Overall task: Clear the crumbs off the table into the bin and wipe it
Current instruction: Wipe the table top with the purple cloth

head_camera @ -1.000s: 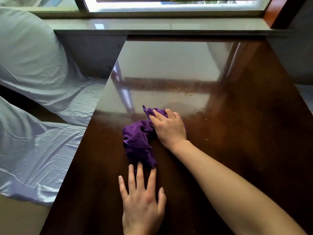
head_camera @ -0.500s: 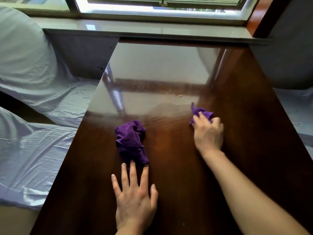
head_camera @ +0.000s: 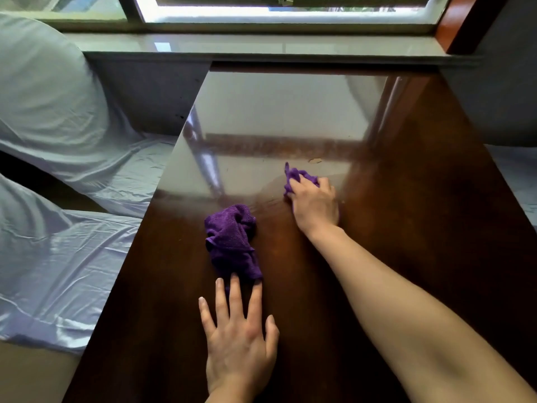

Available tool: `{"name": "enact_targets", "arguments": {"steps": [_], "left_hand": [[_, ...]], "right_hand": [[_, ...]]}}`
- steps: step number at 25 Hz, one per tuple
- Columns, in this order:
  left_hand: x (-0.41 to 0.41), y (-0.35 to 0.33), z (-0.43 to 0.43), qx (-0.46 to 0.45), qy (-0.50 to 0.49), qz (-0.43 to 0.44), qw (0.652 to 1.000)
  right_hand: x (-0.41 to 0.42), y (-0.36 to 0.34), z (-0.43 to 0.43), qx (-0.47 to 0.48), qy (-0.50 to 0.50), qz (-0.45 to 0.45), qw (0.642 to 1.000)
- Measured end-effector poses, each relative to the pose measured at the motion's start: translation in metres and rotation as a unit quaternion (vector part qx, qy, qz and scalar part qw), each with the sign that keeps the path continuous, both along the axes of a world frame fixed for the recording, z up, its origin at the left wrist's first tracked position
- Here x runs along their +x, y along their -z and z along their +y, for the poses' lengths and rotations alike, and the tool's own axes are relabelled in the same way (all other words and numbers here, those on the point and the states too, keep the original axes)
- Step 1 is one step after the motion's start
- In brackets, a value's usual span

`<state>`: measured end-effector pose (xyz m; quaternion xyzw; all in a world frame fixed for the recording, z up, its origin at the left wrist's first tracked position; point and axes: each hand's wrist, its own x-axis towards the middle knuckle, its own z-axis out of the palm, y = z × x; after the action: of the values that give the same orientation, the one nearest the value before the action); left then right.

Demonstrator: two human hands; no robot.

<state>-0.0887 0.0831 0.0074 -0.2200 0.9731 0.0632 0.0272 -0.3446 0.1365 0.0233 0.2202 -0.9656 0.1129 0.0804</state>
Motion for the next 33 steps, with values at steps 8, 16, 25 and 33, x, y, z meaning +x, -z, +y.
{"name": "enact_targets", "arguments": {"steps": [8,16,25,33], "left_hand": [[0.003,0.006,-0.004,0.003,0.002,0.006,1.000],[0.001,0.008,-0.003,0.000,0.007,0.031,1.000],[0.001,0.004,0.000,-0.014,0.012,0.016,1.000],[0.007,0.013,-0.002,0.006,0.015,0.057,0.998]], "right_hand": [[0.017,0.006,-0.017,0.029,-0.294,0.035,0.955],[-0.021,0.010,0.158,0.043,0.035,0.094,0.994],[0.190,0.021,0.102,-0.046,-0.108,0.023,0.993],[0.110,0.005,0.300,0.056,0.165,0.043,0.984]]}}
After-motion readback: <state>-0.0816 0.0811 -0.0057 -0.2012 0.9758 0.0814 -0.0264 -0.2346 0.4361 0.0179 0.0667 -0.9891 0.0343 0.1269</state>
